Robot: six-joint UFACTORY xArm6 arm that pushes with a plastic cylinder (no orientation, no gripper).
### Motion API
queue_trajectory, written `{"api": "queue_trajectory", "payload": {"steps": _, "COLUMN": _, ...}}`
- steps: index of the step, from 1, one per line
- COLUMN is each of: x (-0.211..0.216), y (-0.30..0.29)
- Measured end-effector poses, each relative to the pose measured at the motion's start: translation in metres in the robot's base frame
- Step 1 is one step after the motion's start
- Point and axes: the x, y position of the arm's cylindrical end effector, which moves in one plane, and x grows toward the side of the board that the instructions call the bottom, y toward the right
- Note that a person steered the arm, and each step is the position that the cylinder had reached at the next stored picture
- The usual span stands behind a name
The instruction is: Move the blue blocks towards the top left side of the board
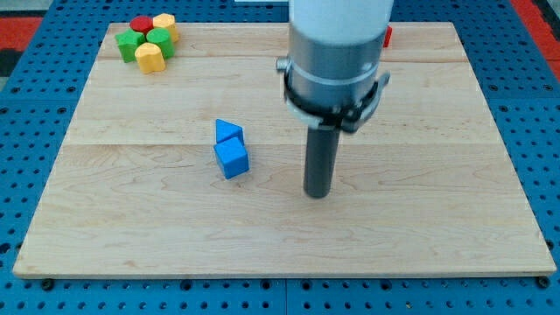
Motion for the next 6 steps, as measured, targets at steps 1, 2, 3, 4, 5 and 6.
{"api": "queue_trajectory", "payload": {"steps": 1, "x": -0.007, "y": -0.064}}
{"api": "queue_trajectory", "payload": {"steps": 2, "x": -0.055, "y": -0.085}}
{"api": "queue_trajectory", "payload": {"steps": 3, "x": -0.092, "y": -0.123}}
{"api": "queue_trajectory", "payload": {"steps": 4, "x": -0.122, "y": -0.146}}
{"api": "queue_trajectory", "payload": {"steps": 5, "x": -0.150, "y": -0.155}}
{"api": "queue_trajectory", "payload": {"steps": 6, "x": -0.177, "y": -0.155}}
